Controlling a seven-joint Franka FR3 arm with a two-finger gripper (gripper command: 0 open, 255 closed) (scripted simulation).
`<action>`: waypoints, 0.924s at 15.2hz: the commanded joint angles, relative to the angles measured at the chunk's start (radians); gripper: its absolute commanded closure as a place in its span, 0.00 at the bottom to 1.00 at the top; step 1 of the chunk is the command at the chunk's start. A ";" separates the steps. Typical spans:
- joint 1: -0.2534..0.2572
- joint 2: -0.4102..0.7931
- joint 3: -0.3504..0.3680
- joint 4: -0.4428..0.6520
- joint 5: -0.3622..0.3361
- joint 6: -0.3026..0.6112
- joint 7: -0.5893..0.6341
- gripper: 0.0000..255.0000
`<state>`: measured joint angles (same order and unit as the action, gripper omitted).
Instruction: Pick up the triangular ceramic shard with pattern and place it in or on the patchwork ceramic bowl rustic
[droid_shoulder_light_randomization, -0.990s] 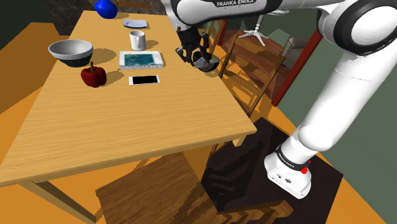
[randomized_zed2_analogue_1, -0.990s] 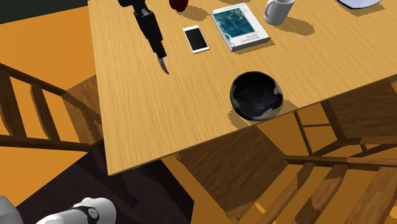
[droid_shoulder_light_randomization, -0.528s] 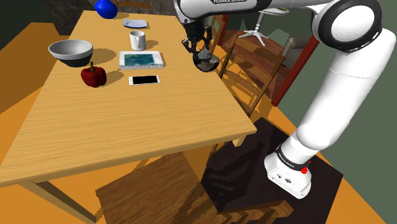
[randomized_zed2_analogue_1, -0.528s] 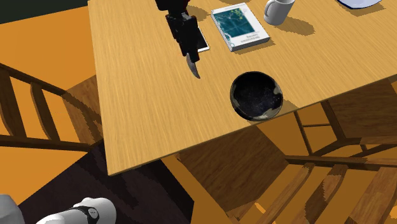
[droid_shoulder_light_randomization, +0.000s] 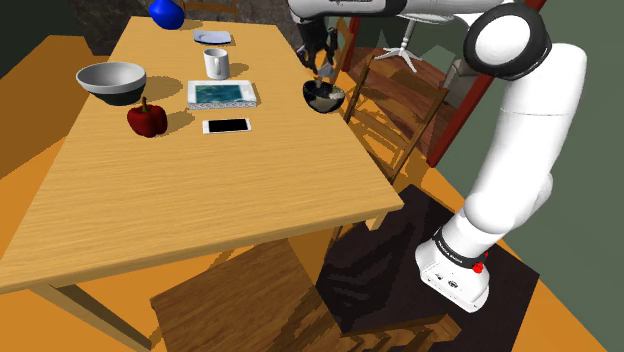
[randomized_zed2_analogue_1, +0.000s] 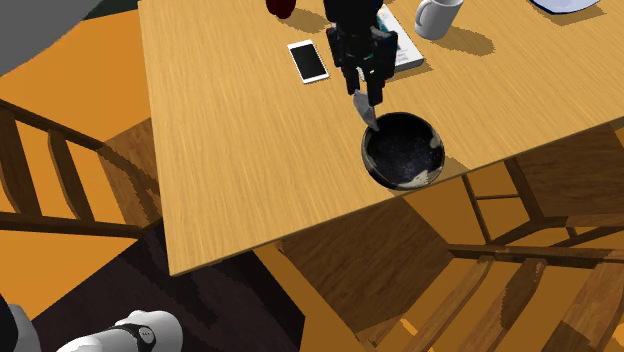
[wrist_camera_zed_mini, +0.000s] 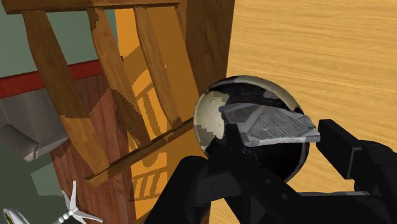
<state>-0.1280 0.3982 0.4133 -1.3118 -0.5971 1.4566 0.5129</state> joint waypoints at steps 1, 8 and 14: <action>-0.006 0.054 -0.016 0.076 -0.022 -0.007 -0.038 1.00; -0.010 0.235 -0.064 0.337 -0.075 -0.035 -0.156 1.00; -0.035 0.214 -0.058 0.222 -0.069 0.045 -0.113 1.00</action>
<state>-0.1615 0.6110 0.3547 -1.0773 -0.6656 1.4904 0.3927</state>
